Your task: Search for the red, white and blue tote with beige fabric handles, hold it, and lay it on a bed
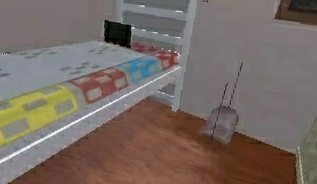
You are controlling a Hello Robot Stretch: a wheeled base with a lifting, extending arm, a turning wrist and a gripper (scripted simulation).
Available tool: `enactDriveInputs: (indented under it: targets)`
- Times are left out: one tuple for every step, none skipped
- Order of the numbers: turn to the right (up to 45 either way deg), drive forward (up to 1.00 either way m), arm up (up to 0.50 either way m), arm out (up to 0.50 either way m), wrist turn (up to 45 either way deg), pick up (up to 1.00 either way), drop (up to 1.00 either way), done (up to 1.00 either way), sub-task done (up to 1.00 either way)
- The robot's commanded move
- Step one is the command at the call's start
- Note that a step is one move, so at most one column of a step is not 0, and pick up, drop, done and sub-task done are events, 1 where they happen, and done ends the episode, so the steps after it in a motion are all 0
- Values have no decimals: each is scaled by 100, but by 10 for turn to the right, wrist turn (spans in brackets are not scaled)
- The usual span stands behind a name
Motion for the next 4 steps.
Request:
enactDriveInputs:
  targets:
    - [30,0,0,0,0,0,0,0,0]
    - [0,100,0,0,0,0,0,0,0]
    - [60,0,0,0,0,0,0,0,0]
    - [0,20,0,0,0,0,0,0,0]
